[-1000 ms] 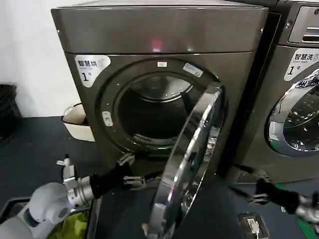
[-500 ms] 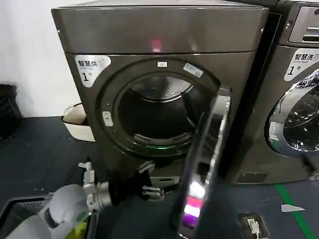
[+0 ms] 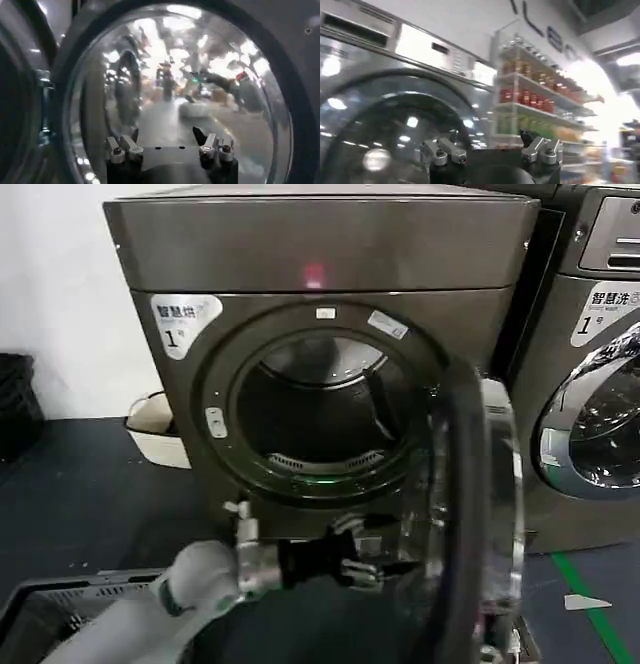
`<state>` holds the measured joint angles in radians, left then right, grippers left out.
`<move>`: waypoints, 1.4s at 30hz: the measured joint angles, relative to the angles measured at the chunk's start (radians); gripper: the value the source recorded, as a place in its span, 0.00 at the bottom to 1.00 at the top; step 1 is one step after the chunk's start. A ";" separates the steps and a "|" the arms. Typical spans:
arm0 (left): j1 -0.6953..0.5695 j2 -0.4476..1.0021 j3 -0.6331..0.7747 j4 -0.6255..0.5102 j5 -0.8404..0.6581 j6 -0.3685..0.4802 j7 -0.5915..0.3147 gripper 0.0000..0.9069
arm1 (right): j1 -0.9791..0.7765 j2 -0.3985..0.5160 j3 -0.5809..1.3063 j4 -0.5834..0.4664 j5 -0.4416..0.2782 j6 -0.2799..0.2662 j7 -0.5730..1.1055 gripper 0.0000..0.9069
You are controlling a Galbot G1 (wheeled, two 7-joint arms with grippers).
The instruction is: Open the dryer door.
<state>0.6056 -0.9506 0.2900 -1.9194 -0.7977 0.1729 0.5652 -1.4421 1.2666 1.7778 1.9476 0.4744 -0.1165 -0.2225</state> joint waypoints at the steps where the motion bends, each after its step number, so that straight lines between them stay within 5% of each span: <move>1: -0.015 -0.017 0.018 0.015 0.005 -0.007 -0.007 1.00 | -0.006 0.000 0.009 0.004 0.001 0.000 0.001 1.00; 18: -0.137 -0.234 0.190 0.192 0.111 -0.102 -0.141 1.00 | -0.031 0.000 0.055 0.037 0.004 0.005 0.006 1.00; 42: -0.169 -0.408 0.226 0.341 0.185 -0.184 -0.286 1.00 | -0.045 -0.032 0.112 0.044 -0.017 -0.002 0.020 1.00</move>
<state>0.4369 -1.3581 0.5164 -1.5785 -0.6131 -0.0114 0.2793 -1.4867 1.2346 1.8899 1.9916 0.4571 -0.1182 -0.2026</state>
